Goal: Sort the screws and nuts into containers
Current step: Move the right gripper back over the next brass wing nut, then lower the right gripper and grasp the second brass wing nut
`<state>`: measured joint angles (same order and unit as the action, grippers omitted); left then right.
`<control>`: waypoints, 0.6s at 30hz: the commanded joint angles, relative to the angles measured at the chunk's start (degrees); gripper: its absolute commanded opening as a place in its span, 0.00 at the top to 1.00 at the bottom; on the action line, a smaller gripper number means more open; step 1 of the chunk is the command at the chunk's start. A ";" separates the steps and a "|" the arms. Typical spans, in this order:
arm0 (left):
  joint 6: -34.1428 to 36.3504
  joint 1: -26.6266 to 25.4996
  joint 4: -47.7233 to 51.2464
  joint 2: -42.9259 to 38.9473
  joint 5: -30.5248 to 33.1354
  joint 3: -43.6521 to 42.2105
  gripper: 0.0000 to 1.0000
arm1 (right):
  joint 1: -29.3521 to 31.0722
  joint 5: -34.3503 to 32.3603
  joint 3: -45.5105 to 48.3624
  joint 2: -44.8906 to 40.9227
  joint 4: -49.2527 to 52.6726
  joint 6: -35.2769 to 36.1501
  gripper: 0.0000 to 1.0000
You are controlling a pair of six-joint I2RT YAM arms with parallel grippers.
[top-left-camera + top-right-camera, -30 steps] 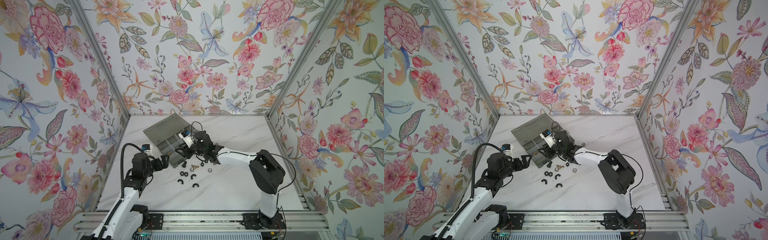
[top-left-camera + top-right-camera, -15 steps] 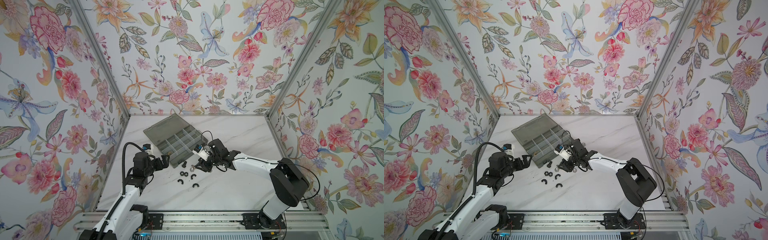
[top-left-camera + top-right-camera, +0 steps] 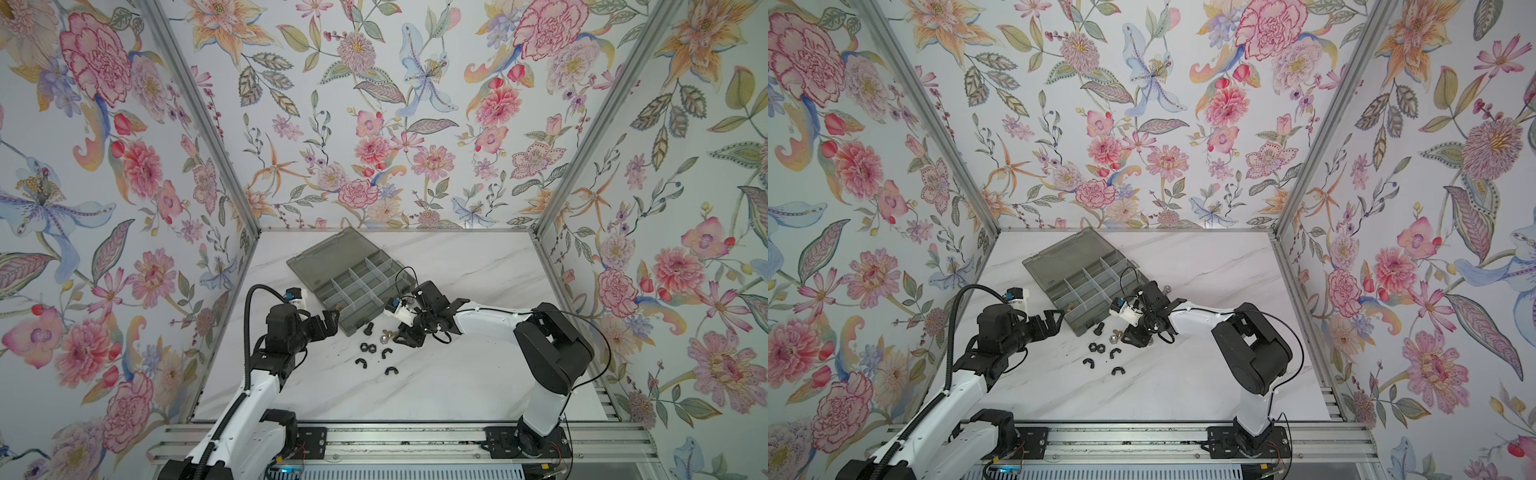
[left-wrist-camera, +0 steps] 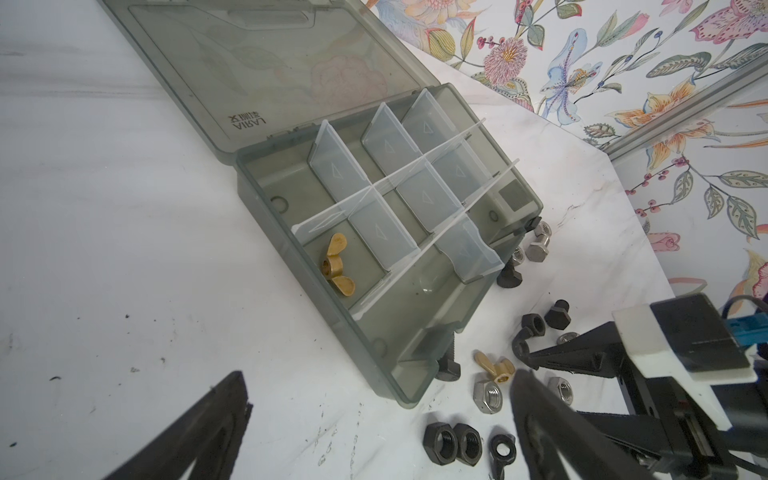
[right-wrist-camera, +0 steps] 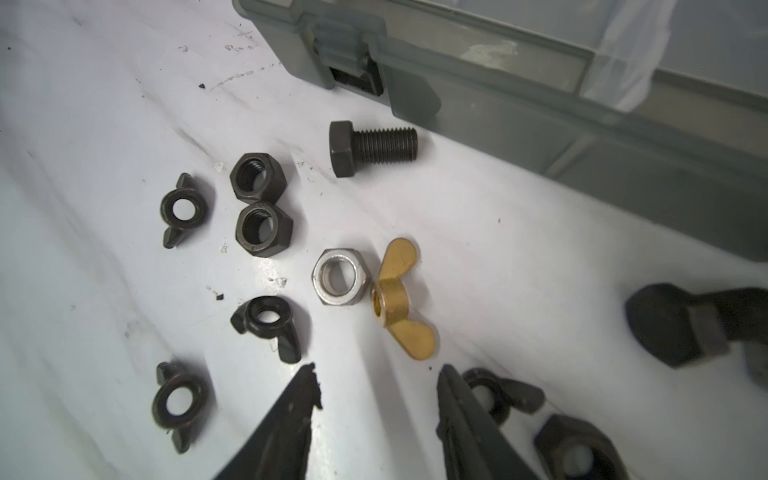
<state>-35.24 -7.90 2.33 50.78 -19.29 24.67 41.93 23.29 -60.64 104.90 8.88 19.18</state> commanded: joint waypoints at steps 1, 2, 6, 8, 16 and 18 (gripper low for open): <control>-0.35 -0.36 0.22 -0.71 -0.50 0.30 0.01 | 0.52 -1.14 -2.58 2.01 1.07 2.21 0.50; -0.36 -0.36 0.24 -0.79 -0.43 0.21 0.01 | 0.52 -1.26 -2.79 2.51 1.04 2.53 0.51; -0.35 -0.36 0.32 -0.82 -0.31 0.12 0.01 | 0.66 -0.98 -3.60 3.96 1.11 3.03 0.51; -0.35 -0.36 0.28 -0.61 -0.36 0.21 0.01 | 0.84 -0.61 -3.87 4.49 1.05 3.17 0.51; -0.36 -0.37 0.16 -0.34 -0.39 -0.06 0.01 | 1.32 -0.33 -4.84 6.79 0.52 3.45 0.53; -0.36 -0.36 0.17 -0.25 -0.39 -0.06 0.01 | 1.54 -0.52 -5.20 7.30 0.52 3.52 0.53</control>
<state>-35.40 -7.90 2.35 50.68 -19.29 24.67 42.96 22.63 -64.69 110.80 8.49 21.93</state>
